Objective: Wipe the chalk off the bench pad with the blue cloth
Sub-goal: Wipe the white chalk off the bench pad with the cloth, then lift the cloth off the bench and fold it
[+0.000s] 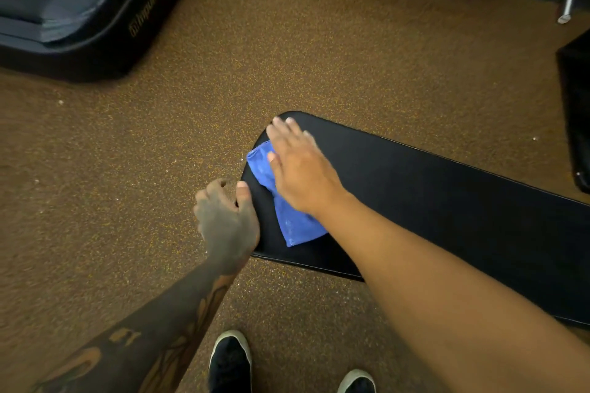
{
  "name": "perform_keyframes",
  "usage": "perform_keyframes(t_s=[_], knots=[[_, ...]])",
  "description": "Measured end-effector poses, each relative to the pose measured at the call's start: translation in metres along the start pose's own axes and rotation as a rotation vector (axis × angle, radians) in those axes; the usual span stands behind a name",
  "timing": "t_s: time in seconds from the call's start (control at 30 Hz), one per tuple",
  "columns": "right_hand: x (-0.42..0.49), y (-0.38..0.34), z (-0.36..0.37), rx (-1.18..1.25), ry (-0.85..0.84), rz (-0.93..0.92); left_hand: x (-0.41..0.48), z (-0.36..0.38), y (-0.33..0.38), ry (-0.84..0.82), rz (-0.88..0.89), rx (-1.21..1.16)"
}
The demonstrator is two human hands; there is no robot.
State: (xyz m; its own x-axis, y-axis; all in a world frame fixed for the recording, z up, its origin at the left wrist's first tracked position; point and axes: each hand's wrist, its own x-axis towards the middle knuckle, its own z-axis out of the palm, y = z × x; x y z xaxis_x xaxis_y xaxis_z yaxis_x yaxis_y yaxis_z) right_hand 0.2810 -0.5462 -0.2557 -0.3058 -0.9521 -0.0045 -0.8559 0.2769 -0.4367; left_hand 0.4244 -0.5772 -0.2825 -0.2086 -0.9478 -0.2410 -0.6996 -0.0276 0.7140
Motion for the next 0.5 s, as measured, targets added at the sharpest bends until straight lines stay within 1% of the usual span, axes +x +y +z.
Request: perform_keyframes(t_s=[0.03, 0.07, 0.13, 0.17, 0.2, 0.3, 0.33, 0.4, 0.5], knots=[[0.007, 0.002, -0.004, -0.047, -0.003, -0.011, -0.009, -0.002, 0.006, 0.087, 0.056, 0.090], [0.015, 0.002, -0.008, -0.109, -0.074, -0.046, -0.018, -0.003, 0.012, 0.102, 0.088, 0.165], [0.023, -0.002, -0.007, -0.175, -0.211, -0.121, -0.034, -0.004, 0.022, 0.053, 0.171, 0.268], [0.026, -0.004, -0.006, -0.201, -0.238, -0.148, -0.040, -0.002, 0.026, 0.019, 0.186, 0.308], [0.028, -0.007, -0.006, -0.237, -0.247, -0.164, -0.045, -0.001, 0.030, -0.010, 0.191, 0.364], [0.034, -0.013, -0.008, -0.334, -0.174, -0.176, -0.059, 0.005, 0.036, -0.079, 0.186, 0.541], [0.036, -0.016, -0.009, -0.349, -0.189, -0.168, -0.062, 0.006, 0.035, -0.098, 0.172, 0.579], [0.040, -0.017, -0.012, -0.345, -0.213, -0.162, -0.064, 0.007, 0.033, -0.109, 0.132, 0.583], [0.042, -0.014, -0.015, -0.261, -0.181, -0.167, -0.061, 0.007, 0.032, -0.115, 0.078, 0.541]])
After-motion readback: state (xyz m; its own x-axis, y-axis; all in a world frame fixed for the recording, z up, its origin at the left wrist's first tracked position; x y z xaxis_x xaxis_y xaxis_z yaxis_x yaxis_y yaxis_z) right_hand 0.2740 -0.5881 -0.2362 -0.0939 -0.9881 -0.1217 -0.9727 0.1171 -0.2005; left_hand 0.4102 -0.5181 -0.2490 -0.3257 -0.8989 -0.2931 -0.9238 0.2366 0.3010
